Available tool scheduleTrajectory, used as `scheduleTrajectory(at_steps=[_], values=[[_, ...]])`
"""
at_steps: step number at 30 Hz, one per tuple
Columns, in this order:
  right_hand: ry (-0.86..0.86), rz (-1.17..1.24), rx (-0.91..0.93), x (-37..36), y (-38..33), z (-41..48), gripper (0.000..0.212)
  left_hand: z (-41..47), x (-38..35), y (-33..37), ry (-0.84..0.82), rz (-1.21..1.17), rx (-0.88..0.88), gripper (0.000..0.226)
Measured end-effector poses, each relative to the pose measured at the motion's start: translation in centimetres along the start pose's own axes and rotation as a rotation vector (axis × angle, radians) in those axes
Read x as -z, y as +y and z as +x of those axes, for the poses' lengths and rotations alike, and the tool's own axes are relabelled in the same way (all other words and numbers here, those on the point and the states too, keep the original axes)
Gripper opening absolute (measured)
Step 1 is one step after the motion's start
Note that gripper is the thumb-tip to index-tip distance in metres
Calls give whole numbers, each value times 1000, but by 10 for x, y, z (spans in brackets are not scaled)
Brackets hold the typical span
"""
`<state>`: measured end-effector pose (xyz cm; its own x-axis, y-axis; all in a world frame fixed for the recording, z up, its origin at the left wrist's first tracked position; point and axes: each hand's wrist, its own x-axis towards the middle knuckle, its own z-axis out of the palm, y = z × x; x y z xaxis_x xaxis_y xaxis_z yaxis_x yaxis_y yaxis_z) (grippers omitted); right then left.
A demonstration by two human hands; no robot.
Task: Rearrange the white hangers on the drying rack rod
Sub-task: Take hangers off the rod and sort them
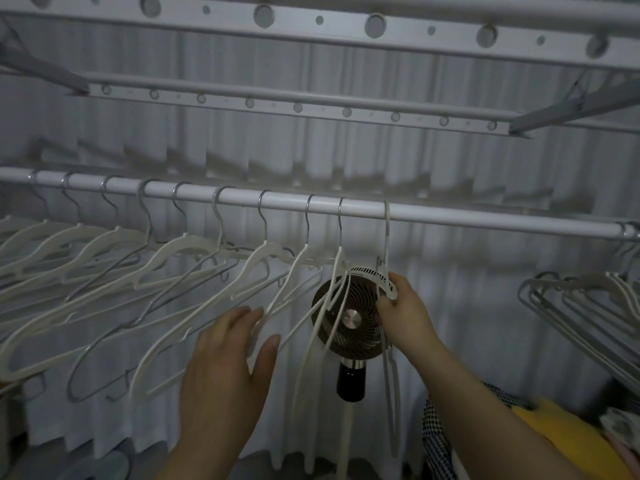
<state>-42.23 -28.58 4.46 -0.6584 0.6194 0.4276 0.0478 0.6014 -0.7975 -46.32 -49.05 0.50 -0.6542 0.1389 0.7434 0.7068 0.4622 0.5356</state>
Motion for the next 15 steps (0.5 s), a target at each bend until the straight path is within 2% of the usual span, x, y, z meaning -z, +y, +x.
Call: scheduleTrajectory(at_steps=[3,5,9,15], values=[[10,11,-2,3,1,0,41,0,3,15,-13,3,-151,36],[11,8,-4,5,1,-1,41,-1,0,25,-55,-13,-186,38],[-14,-15,-9,8,0,-3,43,-5,-20,29,-145,23,-116,53],[-34,15,-6,9,-1,-3,44,-3,-33,14,-234,64,44,59]])
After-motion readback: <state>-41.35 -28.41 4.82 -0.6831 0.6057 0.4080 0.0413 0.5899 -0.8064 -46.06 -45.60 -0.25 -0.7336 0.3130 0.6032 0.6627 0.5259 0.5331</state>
